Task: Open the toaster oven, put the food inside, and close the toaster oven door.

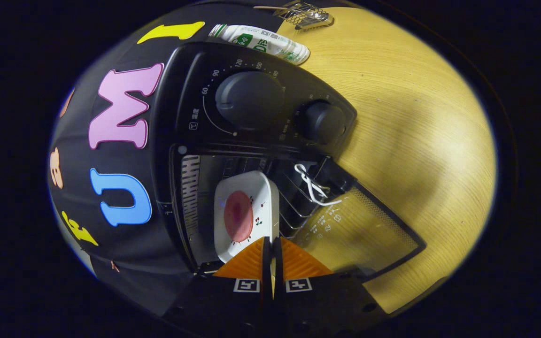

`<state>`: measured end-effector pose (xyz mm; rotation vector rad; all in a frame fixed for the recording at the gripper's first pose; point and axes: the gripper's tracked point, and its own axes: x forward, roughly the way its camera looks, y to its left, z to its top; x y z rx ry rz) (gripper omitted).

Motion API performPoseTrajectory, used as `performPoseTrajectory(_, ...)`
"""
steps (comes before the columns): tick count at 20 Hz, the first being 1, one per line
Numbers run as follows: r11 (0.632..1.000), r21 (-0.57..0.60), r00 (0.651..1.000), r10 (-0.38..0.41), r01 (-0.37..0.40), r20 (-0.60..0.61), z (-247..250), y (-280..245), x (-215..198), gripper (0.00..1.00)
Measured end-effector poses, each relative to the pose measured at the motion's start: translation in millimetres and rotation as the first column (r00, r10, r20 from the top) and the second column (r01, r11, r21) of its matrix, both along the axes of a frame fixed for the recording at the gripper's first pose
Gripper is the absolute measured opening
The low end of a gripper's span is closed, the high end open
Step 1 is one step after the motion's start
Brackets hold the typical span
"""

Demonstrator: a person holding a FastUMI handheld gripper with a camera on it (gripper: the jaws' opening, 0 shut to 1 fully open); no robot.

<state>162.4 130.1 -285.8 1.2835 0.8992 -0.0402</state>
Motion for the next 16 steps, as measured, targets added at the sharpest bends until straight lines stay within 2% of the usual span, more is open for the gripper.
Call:
performPoseTrajectory(4, 0.999, -0.012, 0.999, -0.044, 0.044, 0.000, -6.6, 18.9, 17.8, 0.06)
performPoseTrajectory(8, 0.990, -0.120, 0.997, -0.063, 0.068, 0.044, -9.2, 27.4, 32.6, 0.06)
performPoseTrajectory(11, 0.987, -0.133, 0.994, -0.082, 0.091, 0.071, -7.9, 28.2, 38.8, 0.06)
performPoseTrajectory(14, 0.987, -0.130, 0.986, -0.075, 0.094, 0.146, 6.2, 29.1, 39.8, 0.14)
performPoseTrajectory(15, 0.988, -0.128, 0.986, -0.061, 0.081, 0.153, 9.7, 31.7, 35.1, 0.22)
performPoseTrajectory(16, 0.991, -0.118, 0.986, -0.037, 0.057, 0.161, 14.4, 34.1, 28.7, 0.45)
